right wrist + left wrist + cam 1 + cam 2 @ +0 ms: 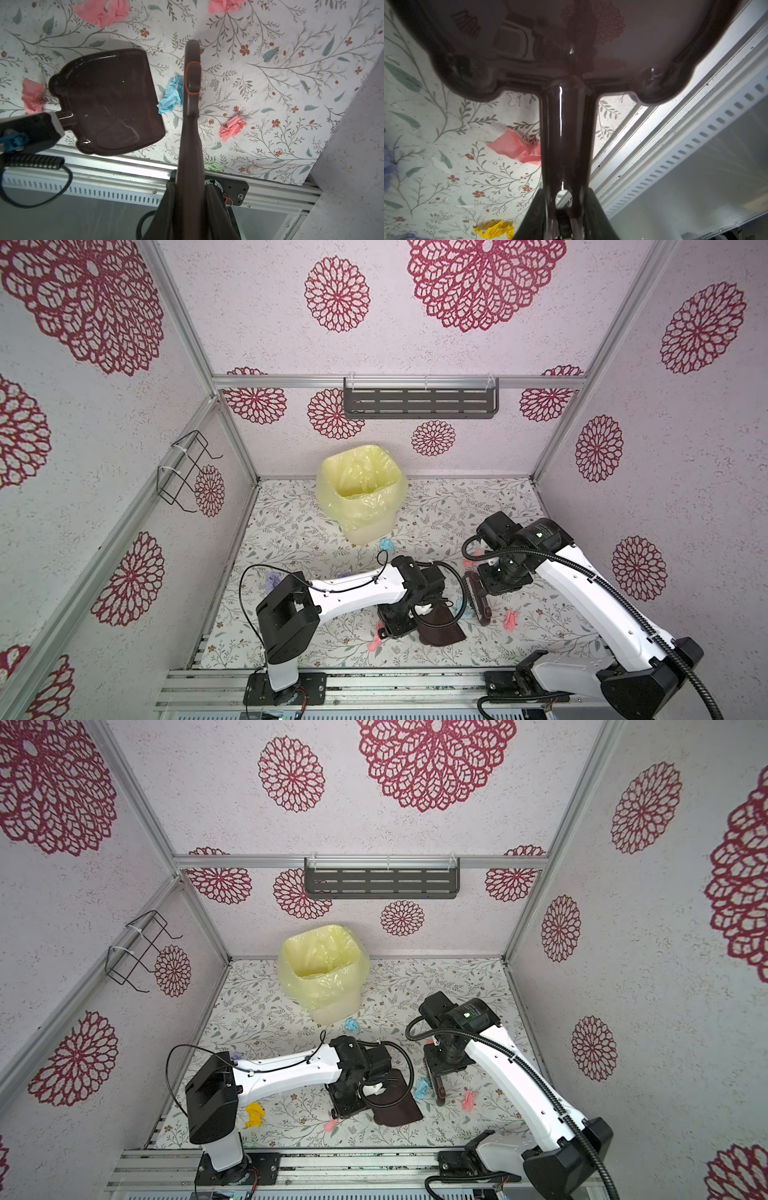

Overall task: Sweep away the paper scraps from the table
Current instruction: 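Sweep the blue scrap into the dustpan with the right gripper's brush, then lift the dustpan toward the bin with left while right withdraws the brush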

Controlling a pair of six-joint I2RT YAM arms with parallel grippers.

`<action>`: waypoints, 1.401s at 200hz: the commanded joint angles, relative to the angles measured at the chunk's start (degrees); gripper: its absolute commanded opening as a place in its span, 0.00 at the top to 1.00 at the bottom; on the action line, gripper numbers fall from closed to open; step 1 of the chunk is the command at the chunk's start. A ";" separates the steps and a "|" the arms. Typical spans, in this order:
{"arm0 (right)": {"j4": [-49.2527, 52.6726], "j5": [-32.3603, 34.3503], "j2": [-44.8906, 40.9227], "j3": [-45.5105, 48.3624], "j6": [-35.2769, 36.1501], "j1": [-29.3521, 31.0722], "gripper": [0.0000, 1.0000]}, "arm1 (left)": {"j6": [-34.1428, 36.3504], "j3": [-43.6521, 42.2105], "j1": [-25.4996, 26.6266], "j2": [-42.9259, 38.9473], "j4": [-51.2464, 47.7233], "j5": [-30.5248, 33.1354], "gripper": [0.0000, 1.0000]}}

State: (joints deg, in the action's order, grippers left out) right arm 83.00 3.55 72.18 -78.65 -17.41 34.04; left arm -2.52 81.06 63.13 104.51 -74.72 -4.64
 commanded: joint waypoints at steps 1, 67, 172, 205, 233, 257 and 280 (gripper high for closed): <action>0.24 -4.07 0.42 -1.90 0.00 1.86 1.00 | 1.40 1.28 -0.81 0.77 -0.34 -0.27 1.00; -3.02 -10.73 1.56 -7.05 -3.17 8.06 1.00 | 1.91 0.66 -1.23 1.07 0.65 -0.90 1.00; 3.48 0.80 -1.64 -11.66 -5.69 4.05 1.00 | -1.20 -4.93 -1.33 -5.58 8.00 0.11 1.00; 3.47 4.47 -3.95 -13.95 -6.07 -0.27 1.00 | -3.06 -7.44 -1.17 -9.66 11.17 0.45 1.00; 3.01 6.09 -5.60 -15.53 -5.12 -4.33 1.00 | -4.74 -9.02 -0.62 -13.48 14.70 0.25 1.00; 2.35 8.06 -7.22 -15.92 -4.73 -6.95 1.00 | -5.95 -9.75 -0.14 -16.13 16.50 0.94 1.00; 0.55 8.35 -8.97 -14.43 -4.23 -9.14 1.00 | -6.74 -10.28 0.48 -18.79 17.59 3.42 1.00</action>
State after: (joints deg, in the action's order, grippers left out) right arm 85.34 9.06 65.54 -92.77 -22.06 26.81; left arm -7.68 71.31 62.65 89.01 -60.88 -3.55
